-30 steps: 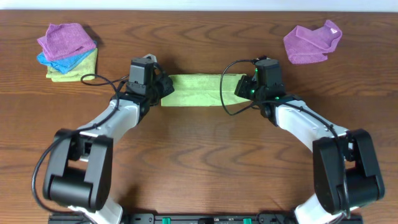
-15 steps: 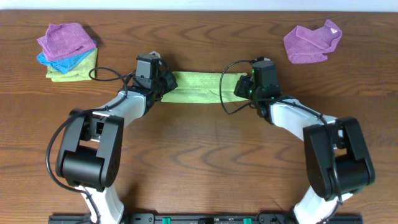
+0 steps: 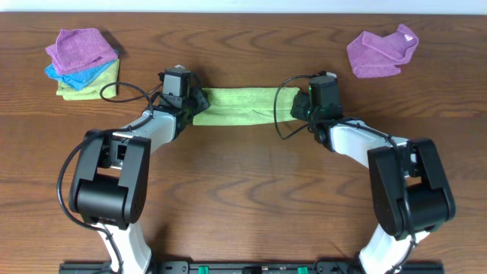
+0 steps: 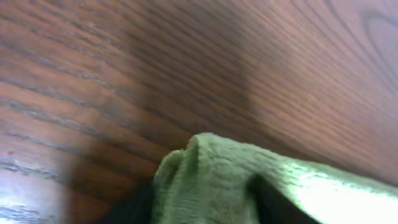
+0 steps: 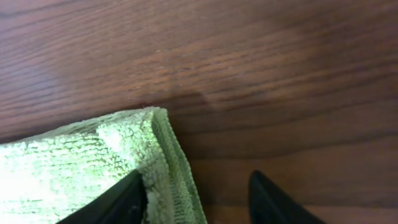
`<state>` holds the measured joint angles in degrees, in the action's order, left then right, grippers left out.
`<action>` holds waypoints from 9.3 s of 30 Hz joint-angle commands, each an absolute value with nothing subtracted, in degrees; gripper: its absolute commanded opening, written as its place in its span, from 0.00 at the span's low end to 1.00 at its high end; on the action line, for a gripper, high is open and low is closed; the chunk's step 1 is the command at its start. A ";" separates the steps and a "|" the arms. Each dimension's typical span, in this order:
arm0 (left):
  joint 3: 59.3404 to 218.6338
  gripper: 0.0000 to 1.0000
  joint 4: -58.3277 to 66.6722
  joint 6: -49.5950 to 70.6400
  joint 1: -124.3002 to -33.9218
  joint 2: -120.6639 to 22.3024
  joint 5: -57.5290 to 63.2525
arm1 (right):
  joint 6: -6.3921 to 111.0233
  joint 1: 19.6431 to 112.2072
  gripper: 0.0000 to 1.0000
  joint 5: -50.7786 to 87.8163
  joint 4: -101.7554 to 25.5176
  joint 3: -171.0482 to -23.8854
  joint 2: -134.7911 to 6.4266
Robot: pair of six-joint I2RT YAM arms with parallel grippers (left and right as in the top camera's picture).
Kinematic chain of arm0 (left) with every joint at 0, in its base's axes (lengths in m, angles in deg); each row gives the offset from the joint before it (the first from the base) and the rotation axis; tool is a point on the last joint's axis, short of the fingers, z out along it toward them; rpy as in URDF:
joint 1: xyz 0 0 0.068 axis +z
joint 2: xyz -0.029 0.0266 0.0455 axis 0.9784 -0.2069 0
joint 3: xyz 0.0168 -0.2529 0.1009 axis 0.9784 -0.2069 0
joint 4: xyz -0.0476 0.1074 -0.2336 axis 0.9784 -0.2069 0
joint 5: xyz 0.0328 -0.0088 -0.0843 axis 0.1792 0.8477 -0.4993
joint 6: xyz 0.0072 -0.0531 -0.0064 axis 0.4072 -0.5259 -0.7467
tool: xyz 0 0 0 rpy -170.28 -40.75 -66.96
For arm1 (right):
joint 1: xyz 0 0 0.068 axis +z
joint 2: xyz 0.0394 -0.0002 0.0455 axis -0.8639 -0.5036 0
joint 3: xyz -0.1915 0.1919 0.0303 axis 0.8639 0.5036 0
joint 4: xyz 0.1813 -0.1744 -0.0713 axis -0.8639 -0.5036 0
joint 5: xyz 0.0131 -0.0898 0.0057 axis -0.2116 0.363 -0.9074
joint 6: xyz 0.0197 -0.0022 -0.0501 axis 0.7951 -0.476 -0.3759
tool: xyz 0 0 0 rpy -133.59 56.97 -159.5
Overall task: Fold the cloth
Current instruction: 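Hold the folded strip ends with both grippers and press it flat, then move the right gripper's strip end left onto the left end, folding it in half, then release the folded green cloth and withdraw both grippers, then retract the right arm to rest and reach the left gripper to the folded cloth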
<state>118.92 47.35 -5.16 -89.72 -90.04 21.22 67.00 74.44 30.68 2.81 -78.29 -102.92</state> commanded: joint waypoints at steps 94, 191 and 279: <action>119.77 0.06 41.19 -15.00 -89.70 -90.70 12.44 | 91.18 76.45 0.04 20.52 -2.31 -79.01 -104.04; 135.73 0.06 13.52 3.08 -74.36 -80.95 12.85 | 75.66 100.47 0.01 15.16 -5.04 -104.28 -114.03; 99.23 0.95 37.51 -30.67 -81.37 -68.82 1.33 | 57.50 75.53 0.99 20.76 -53.58 -53.79 -13.57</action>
<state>100.34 36.29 -27.26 -80.17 -69.39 -0.68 56.88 75.97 20.19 -53.54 -53.85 -13.70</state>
